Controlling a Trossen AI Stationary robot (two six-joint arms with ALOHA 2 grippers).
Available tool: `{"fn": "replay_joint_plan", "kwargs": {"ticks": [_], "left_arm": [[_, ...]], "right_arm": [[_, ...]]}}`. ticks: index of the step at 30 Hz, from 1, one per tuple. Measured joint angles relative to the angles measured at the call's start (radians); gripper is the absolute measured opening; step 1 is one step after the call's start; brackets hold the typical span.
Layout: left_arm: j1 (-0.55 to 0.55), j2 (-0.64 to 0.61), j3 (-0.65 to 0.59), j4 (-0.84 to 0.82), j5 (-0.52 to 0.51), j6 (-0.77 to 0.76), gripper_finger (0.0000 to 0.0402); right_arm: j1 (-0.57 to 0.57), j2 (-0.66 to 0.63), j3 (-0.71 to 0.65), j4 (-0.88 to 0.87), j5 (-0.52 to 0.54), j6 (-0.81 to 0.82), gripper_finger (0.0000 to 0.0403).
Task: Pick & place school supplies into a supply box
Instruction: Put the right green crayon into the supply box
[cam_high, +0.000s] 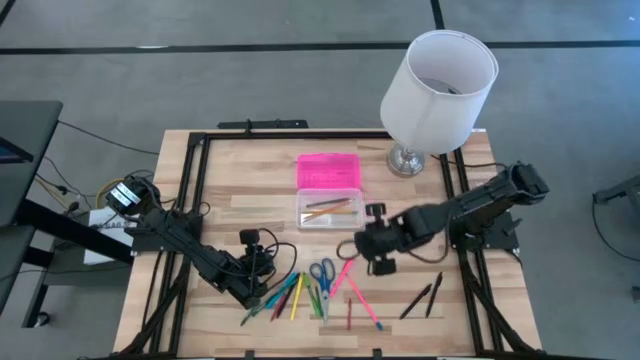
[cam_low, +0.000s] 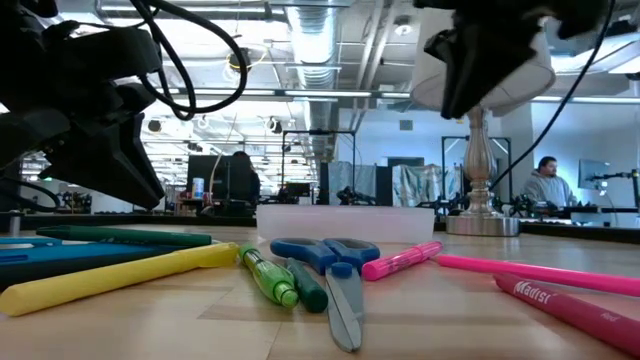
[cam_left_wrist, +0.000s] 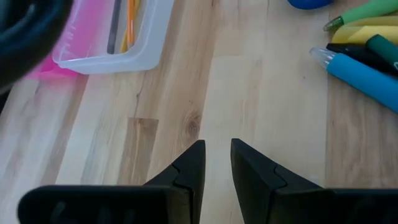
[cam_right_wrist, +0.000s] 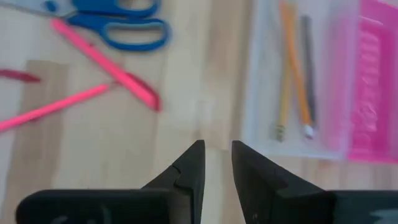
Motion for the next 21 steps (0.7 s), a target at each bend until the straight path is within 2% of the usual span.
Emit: {"fn": "replay_joint_plan", "kwargs": {"ticks": [5, 9, 14, 17, 21], "left_arm": [[0.001, 0.0, 0.0, 0.001, -0.046, 0.001, 0.0071], [0.001, 0.0, 0.0, 0.001, -0.05, 0.001, 0.0071], [0.001, 0.0, 0.0, 0.001, -0.052, 0.003, 0.0071], [0.001, 0.0, 0.0, 0.002, -0.027, 0.003, 0.0071], [0.0, 0.0, 0.021, 0.019, 0.063, 0.007, 0.0071]], "right_arm": [[0.039, 0.083, -0.077, 0.208, -0.001, -0.137, 0.0072], [0.028, 0.142, -0.077, 0.264, -0.005, -0.157, 0.0072], [0.019, 0.154, -0.077, 0.26, -0.026, -0.12, 0.0072], [0.019, 0.154, -0.077, 0.258, -0.025, -0.099, 0.0072], [0.019, 0.147, -0.076, 0.262, -0.021, -0.096, 0.0072]]}}
